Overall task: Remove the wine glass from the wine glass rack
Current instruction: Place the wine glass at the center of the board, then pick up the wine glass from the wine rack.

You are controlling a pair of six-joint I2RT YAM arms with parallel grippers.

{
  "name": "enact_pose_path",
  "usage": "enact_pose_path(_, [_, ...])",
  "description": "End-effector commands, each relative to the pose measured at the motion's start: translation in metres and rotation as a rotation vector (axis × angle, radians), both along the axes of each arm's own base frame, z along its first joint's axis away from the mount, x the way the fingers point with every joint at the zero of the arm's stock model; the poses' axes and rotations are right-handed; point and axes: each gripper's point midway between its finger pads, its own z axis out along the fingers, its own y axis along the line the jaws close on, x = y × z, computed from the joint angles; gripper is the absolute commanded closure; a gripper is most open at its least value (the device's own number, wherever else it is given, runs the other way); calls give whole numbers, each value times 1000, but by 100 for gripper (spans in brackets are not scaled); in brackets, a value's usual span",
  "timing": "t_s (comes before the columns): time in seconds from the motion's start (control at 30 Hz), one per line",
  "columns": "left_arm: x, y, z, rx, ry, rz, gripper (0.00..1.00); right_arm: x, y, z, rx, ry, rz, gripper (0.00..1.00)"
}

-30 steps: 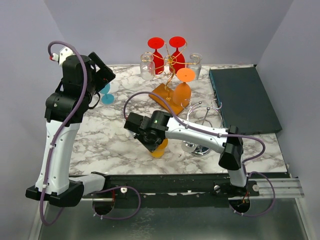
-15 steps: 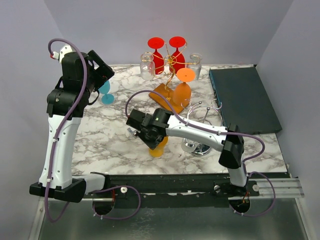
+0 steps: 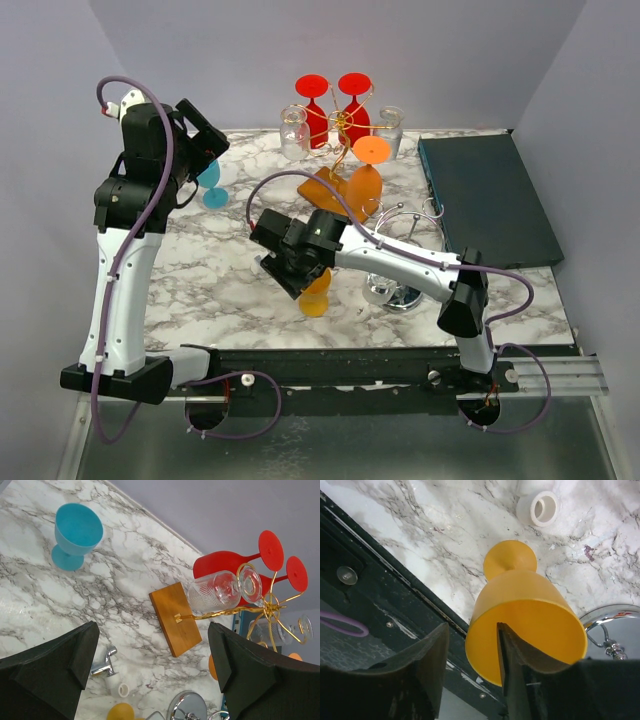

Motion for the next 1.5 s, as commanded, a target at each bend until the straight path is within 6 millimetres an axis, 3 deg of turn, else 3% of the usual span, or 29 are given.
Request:
enact_pose_path(0.0, [2, -4, -1, -11, -11, -27, 1, -2, -2, 23, 30, -3, 12, 49])
enact_pose_path(0.3, [3, -7, -2, -19, -7, -40, 1, -6, -5, 51, 87, -12, 12, 38])
enact_pose_path(0.57, [7, -12, -3, -39, -4, -62, 1, 0, -12, 97, 186, -76, -15, 33])
enact_pose_path(0.77, [10, -20, -5, -58, 3, -92, 1, 42, -18, 154, 334, -192, -119, 30])
enact_pose_path(0.93, [13, -25, -8, -72, 14, -119, 1, 92, -34, 227, 544, -300, -201, 30])
enact_pose_path(1.07, [15, -30, -9, -88, 20, -140, 1, 125, -64, 279, 716, -375, -279, 29])
enact_pose_path(1.17, [18, -36, -11, -102, 28, -162, 1, 149, -94, 303, 808, -420, -344, 28])
enact_pose_path(1.33, [21, -49, -16, -151, 35, -217, 1, 189, -155, 320, 904, -428, -445, 27])
enact_pose_path(1.47, [24, -58, -22, -187, 45, -249, 1, 207, -191, 320, 997, -356, -459, 27])
